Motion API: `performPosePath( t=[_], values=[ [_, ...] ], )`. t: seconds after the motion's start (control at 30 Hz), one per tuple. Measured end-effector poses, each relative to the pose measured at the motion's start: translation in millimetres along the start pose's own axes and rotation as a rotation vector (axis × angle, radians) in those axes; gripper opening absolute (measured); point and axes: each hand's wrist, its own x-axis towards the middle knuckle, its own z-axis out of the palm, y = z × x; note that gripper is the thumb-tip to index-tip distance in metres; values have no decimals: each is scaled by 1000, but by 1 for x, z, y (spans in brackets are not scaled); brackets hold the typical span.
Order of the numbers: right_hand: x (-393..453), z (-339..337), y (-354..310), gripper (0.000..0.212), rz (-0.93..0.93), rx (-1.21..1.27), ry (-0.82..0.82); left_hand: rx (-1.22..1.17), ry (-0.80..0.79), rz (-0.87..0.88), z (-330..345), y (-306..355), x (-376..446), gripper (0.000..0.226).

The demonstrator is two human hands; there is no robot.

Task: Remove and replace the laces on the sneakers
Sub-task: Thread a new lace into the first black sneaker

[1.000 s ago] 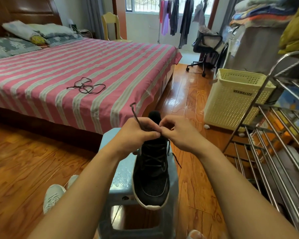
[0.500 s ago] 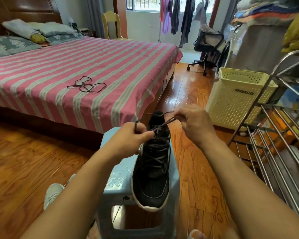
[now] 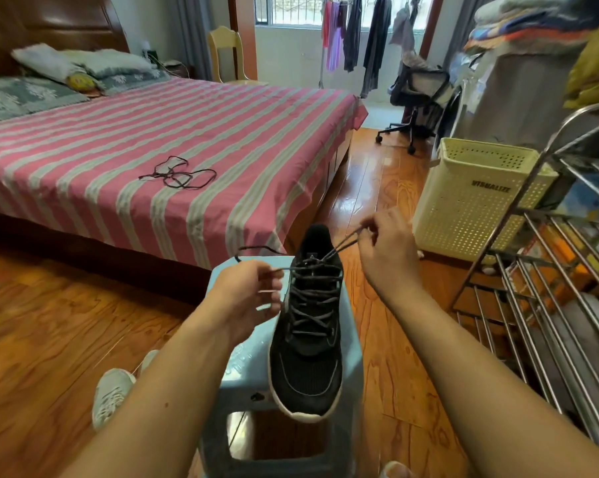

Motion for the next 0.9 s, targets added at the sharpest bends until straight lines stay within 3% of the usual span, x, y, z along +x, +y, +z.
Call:
performPosePath(
  t=[0.07,0.13,0.2,0.27,0.37,0.53,0.63,0.73,0.8,0.9],
  values=[
    [2,-6,-14,12,175,290,-14,-153,59,71,4,8,3,19],
    [1,-14,-22,13,282,545,-78,-282,17,124,16,15,10,16],
    [-2,-22,-29,11,250,664,-130,58,72,259,31,22,16,8],
    [-3,-26,-43,16,215,763,-177,618,62,393,43,29,17,39],
    [1,-24,-55,30,55,663,-273,976,-179,544,56,27,14,30],
    [5,-33,-45,42,-117,388,-489,1095,-184,586,46,26,20,35],
    [5,-33,-46,48,-32,557,-617,1130,-187,570,47,29,16,40],
    [7,-31,-51,45,61,657,-768,1141,-186,574,50,25,17,18],
    [9,-33,-50,37,40,584,-740,1150,-199,567,51,26,15,29],
    [13,-33,-38,46,127,439,-448,1108,-220,613,45,25,16,40]
  ],
)
